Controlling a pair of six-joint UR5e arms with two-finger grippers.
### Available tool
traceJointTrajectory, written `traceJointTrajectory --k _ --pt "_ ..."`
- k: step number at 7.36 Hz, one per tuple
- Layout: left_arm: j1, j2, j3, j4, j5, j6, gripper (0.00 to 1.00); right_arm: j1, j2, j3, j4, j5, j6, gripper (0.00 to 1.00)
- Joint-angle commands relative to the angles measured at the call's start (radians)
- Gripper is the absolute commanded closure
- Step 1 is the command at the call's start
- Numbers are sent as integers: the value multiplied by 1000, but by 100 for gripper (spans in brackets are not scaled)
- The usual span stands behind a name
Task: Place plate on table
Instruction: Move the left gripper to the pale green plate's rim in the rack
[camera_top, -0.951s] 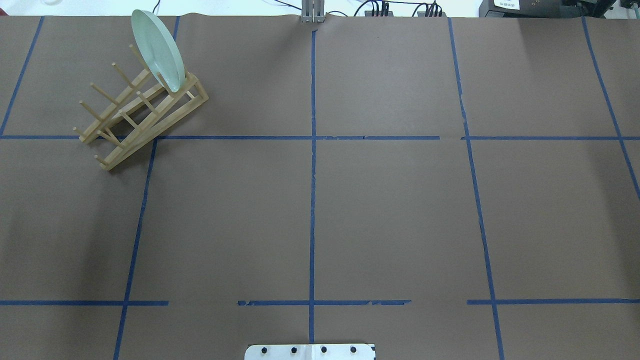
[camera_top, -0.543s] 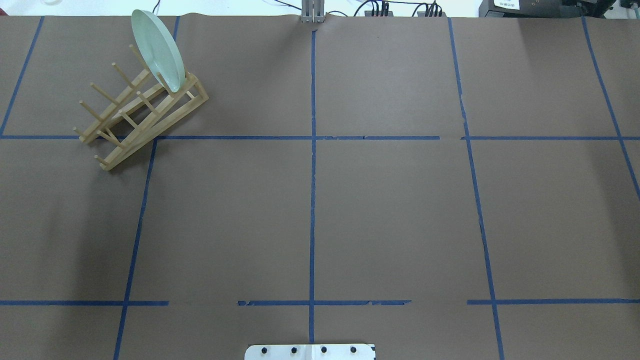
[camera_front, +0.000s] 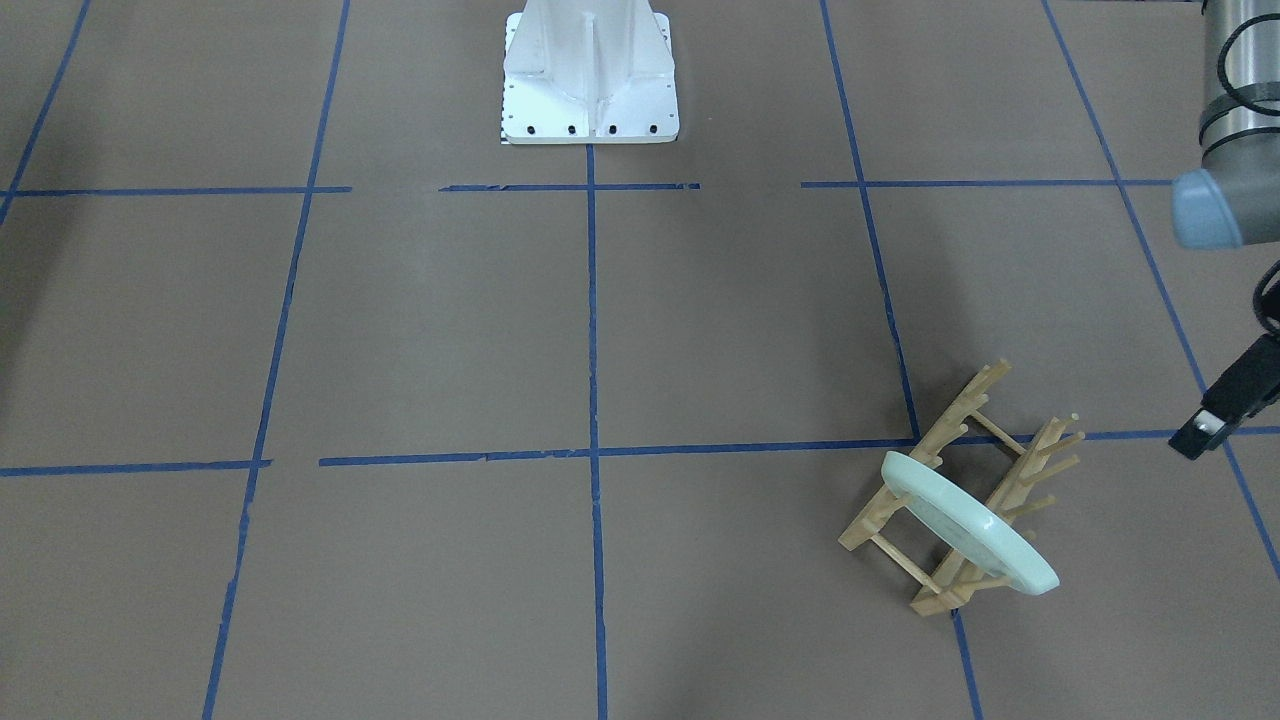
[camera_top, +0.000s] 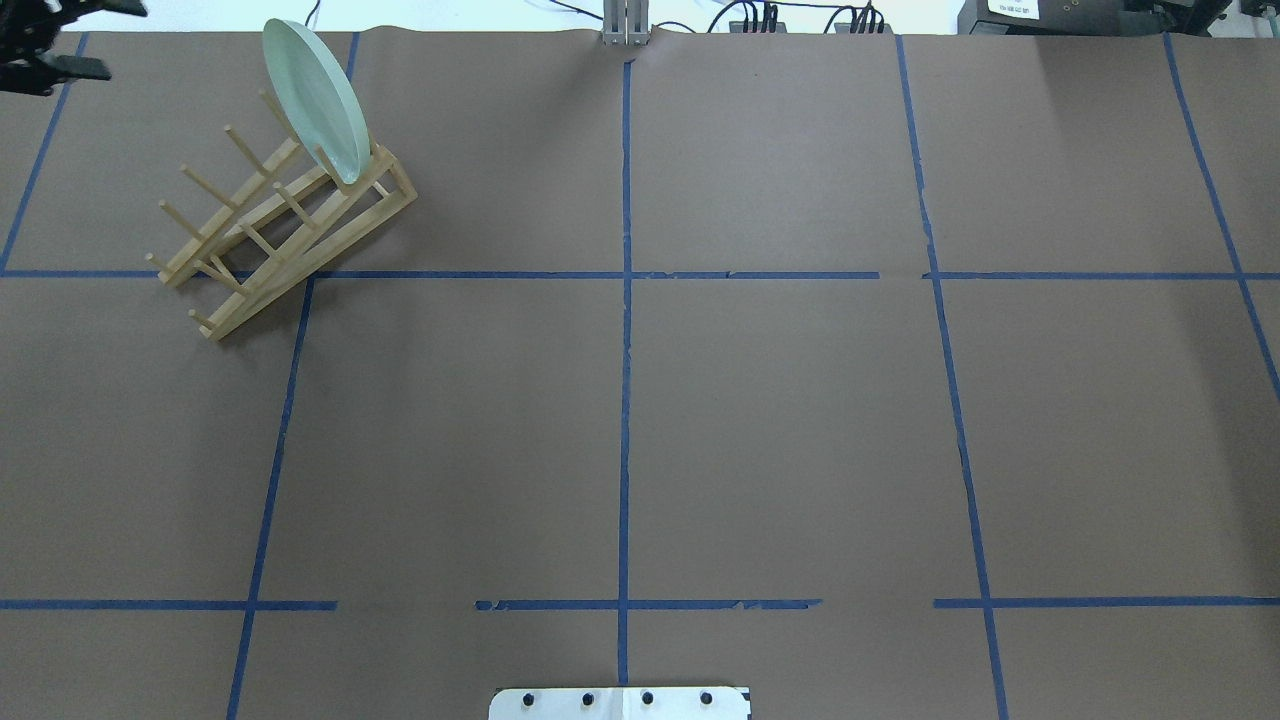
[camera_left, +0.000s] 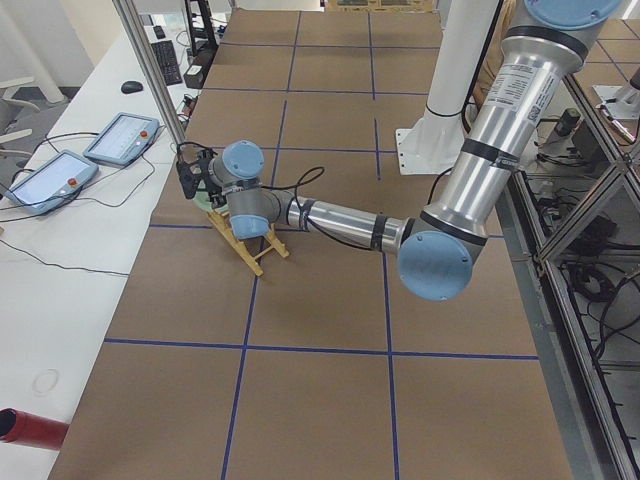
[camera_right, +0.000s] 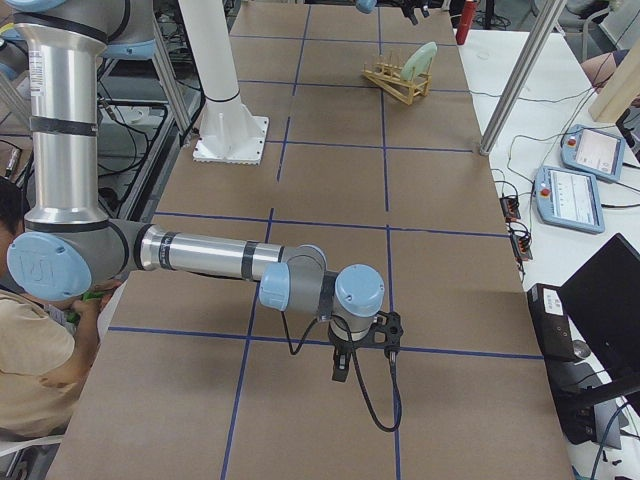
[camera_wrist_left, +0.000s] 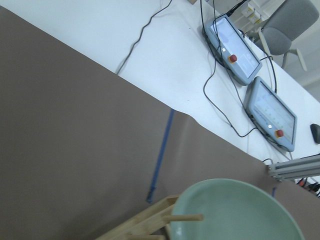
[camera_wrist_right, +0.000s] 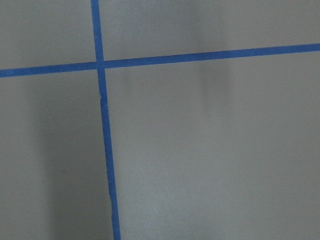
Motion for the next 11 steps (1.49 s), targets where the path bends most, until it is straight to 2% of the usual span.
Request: traceJointTrajectory --k 1,4,5,6,7,9,11 --pt "70 -99 76 -52 114 -137 0 0 1 0 0 0 0 0" --pt "99 -116 120 -50 114 -136 13 0 -1 0 0 0 0 0" --pt "99 -122 120 -48 114 -136 24 0 -1 0 0 0 0 0" --pt "99 -125 120 -48 114 -137 79 0 -1 0 0 0 0 0" --pt "99 -128 120 -48 115 -136 100 0 -1 0 0 0 0 0" --pt "99 -131 114 -47 115 -140 100 0 -1 0 0 0 0 0" --pt "91 -128 37 -36 112 -160 100 0 1 0 0 0 0 0"
